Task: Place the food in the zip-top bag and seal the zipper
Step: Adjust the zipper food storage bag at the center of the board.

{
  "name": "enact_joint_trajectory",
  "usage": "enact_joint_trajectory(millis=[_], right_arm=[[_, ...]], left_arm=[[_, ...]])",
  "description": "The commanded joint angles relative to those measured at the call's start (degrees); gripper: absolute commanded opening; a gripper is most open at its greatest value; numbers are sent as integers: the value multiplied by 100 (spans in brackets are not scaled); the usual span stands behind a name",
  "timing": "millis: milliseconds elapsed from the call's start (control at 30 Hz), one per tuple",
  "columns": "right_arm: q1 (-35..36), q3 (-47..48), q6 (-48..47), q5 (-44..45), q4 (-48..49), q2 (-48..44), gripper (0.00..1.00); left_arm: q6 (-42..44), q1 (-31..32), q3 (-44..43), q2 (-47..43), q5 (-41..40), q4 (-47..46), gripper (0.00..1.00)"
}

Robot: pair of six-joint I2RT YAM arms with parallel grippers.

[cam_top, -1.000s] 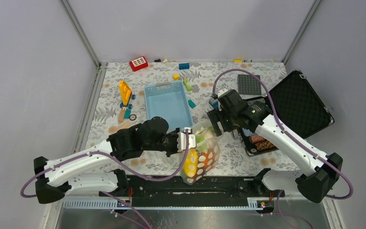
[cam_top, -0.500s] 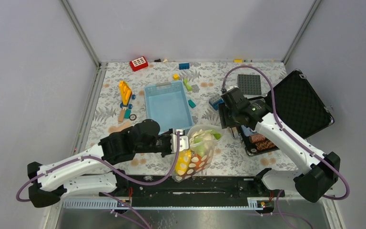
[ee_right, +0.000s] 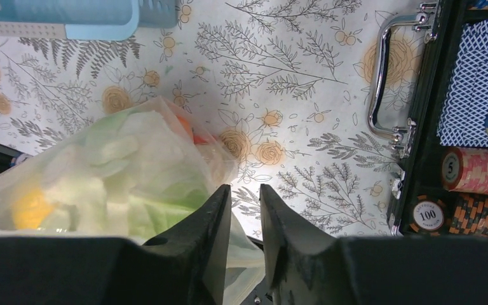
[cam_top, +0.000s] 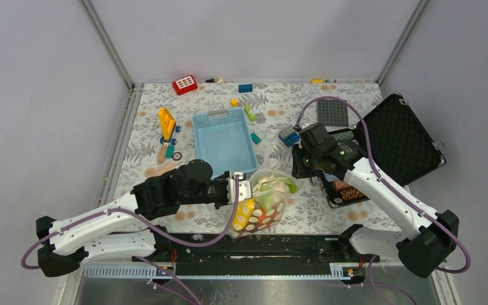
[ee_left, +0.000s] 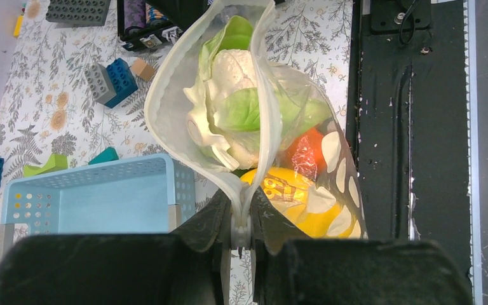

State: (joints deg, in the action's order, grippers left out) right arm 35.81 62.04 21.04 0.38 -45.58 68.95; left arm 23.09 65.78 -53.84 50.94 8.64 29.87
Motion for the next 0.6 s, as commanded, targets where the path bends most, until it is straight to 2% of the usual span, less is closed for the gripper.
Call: enact_joint_trajectory(millis=[0, 133, 400, 533, 567], right_arm=[[-38, -49, 132, -124, -160, -237, 28], [-39, -114, 139, 195, -365, -326, 24], [-39, -454, 129, 265, -458, -538, 24], [-48, -509, 105, 297, -477, -638, 10], [-48, -498, 103, 291, -480, -654, 9]], left_arm=[[16, 0, 25, -181, -215, -526, 0], [-111, -1, 199, -307, -560, -718, 0], [-290, -4, 453, -632, -715, -850, 0], [-405, -4, 461, -633, -801, -756, 0], [-422, -4, 467, -626, -802, -755, 0]])
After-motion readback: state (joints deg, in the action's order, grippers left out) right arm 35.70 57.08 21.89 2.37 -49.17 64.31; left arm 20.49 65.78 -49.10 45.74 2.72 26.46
